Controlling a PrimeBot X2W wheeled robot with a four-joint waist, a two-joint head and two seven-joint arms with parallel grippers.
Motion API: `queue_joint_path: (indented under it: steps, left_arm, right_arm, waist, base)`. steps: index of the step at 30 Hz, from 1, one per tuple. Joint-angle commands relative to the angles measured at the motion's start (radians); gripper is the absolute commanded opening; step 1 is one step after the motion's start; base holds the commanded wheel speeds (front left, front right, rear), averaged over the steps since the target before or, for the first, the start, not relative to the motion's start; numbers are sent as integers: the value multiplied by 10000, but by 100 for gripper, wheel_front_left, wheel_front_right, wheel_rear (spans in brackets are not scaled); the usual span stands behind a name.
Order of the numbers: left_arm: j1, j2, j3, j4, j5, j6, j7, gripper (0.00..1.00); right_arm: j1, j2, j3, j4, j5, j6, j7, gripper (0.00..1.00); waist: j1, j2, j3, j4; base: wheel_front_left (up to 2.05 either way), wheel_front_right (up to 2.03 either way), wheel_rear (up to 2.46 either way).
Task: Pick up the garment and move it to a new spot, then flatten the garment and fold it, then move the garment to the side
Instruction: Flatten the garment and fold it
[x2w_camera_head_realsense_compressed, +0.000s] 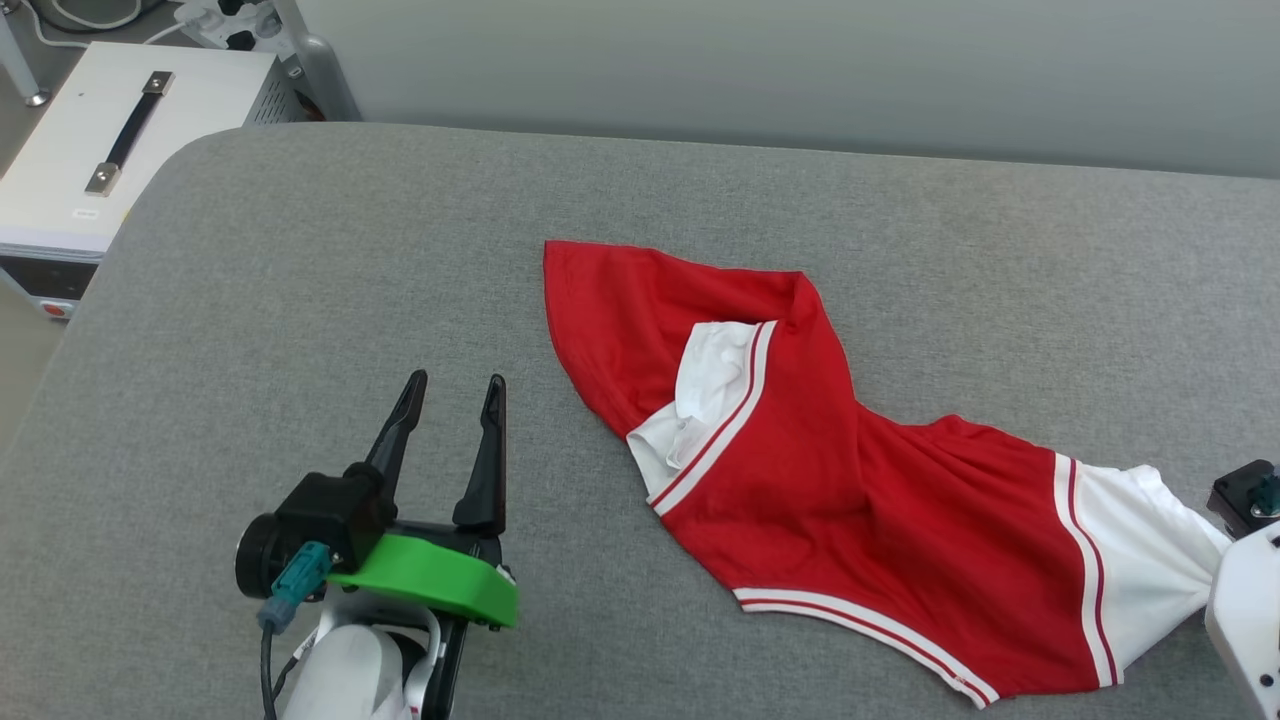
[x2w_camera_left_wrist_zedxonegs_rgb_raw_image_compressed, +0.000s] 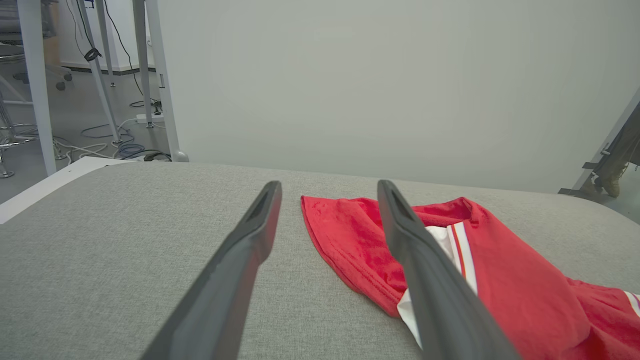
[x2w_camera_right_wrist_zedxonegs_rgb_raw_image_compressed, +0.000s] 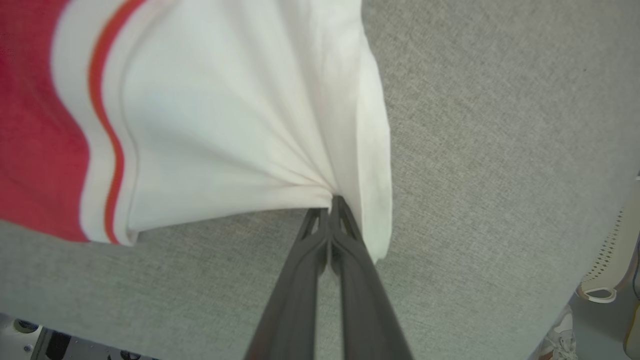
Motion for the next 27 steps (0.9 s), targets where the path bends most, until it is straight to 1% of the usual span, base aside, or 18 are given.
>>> queue_joint_path:
  steps: [1, 2, 3, 4, 8, 13, 17, 20, 24, 27]
  left_arm:
    - [74, -24, -17, 62, 61, -69, -57, 100]
    - [75, -18, -27, 78, 62, -69, -57, 100]
    - [81, -9, -40, 97, 64, -69, -57, 100]
    - [90, 2, -53, 112, 64, -69, -57, 100]
    - [168, 69, -82, 160, 47, -69, -57, 100]
    - [271, 130, -201, 190, 14, -69, -57, 100]
    - [268, 150, -351, 176, -59, -69, -57, 100]
    - [277, 145, -441, 154, -124, -69, -57, 100]
    - [353, 147, -628, 222, -166, -69, -57, 100]
    - [387, 152, -797, 305, -204, -69, -57, 100]
  right_arm:
    - [175, 134, -137, 156, -128, -11, -257, 0]
    - [221, 247, -217, 235, -122, -11, -415, 0]
    - [258, 388, -323, 314, -152, -11, -642, 91]
    - [282, 493, -393, 369, -195, -11, -813, 100]
    - [302, 1080, -844, 338, -129, -11, -1884, 100]
    - [411, 1954, -1988, -74, 61, -11, -3485, 100]
    - [673, 2533, -2981, -589, -286, -11, -4685, 100]
    - [942, 3192, -3722, -1017, -572, -11, -5608, 100]
    - [1364, 4142, -4375, -1446, -687, -11, -6745, 100]
    - [1698, 4704, -4739, -1683, -953, -11, -7486, 100]
  waist:
    - [0, 0, -26, -50]
    - [0, 0, -36, -65]
    - [0, 0, -58, -88]
    - [0, 0, -81, -112]
    - [0, 0, -231, -278]
    - [0, 0, -443, -574]
    - [0, 0, -515, -775]
    - [0, 0, -528, -928]
    - [0, 0, -497, -1097]
    - [0, 0, -469, -1163]
  base:
    - [0, 0, 0]
    - [0, 0, 0]
    - [0, 0, 0]
    - [0, 0, 0]
    - [0, 0, 0]
    - [0, 0, 0]
    - [0, 0, 0]
    - [0, 0, 0]
    - [0, 0, 0]
    - [0, 0, 0]
